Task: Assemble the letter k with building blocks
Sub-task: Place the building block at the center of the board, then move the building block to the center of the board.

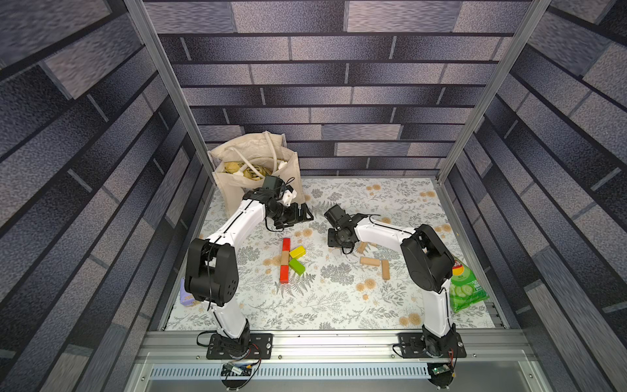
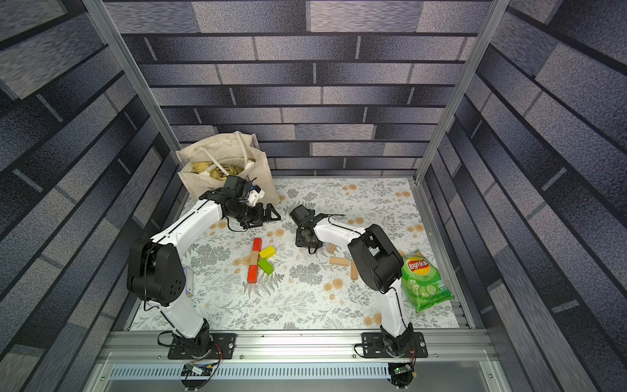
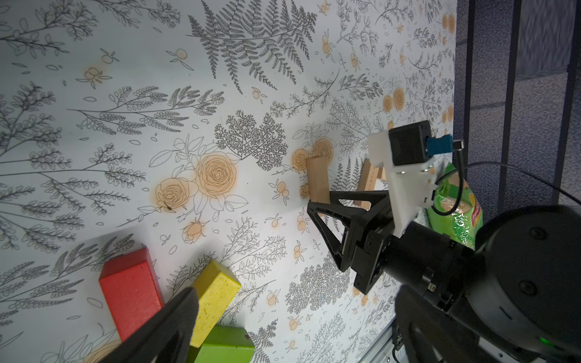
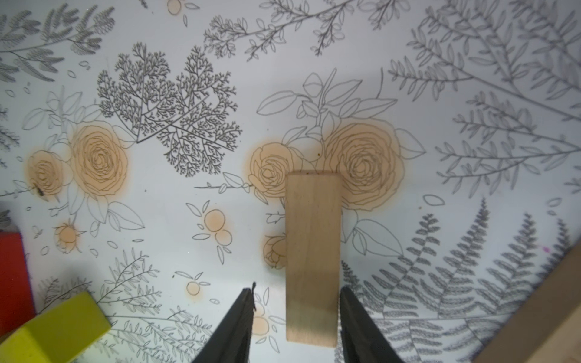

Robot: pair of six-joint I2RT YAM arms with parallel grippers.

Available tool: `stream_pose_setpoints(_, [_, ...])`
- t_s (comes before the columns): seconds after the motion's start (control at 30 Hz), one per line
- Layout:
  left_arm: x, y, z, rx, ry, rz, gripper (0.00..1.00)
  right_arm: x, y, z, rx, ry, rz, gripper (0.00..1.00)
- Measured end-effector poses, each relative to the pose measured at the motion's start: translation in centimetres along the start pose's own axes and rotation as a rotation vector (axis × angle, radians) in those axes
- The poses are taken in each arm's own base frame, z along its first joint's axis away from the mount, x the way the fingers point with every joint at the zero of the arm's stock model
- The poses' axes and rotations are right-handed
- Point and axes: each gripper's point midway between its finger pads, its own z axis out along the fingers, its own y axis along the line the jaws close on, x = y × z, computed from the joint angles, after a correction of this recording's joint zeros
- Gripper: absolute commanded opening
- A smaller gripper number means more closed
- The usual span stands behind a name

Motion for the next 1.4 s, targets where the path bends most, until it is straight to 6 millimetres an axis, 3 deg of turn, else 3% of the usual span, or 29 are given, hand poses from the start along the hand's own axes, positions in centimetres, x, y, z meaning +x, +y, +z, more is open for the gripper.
stream_pose_setpoints(0.3, [0.0,0.0,0.0,0.001,0.001,0.001,1.0,-0.3,-1.1,-0.8,0.045,-0.046,-0.01,0.47])
stream_pose_setpoints(0.63, [0.2,-0.3,0.3,-0.005,0.005,0.014,1.0,-2.3,-0.1,-6.1,-0.038,-0.183,-0.066,0.5])
stream_pose_setpoints(0.77, [0.4,-0.6,0.5,-0.004,0.011,0.026,1.0,-2.6,-0.2,-8.7,-0.057,-0.226,-0.139,0.63])
stream_pose_setpoints(0.93, [0.8,-1.1,0.7,0.0,0.022,0.046,1.0,-1.9,-1.5,-12.1,-0.054,-0.272,-0.245,0.88])
stream_pose_setpoints(1.03, [0.9,-1.1,0.8,-0.001,0.027,0.05,1.0,-1.1,-2.4,-13.1,-0.045,-0.276,-0.298,1.0])
stream_pose_setpoints(1.4, [0.9,-1.1,0.7,0.0,0.026,0.053,1.0,1.5,-4.8,-12.2,0.035,-0.184,-0.425,1.0])
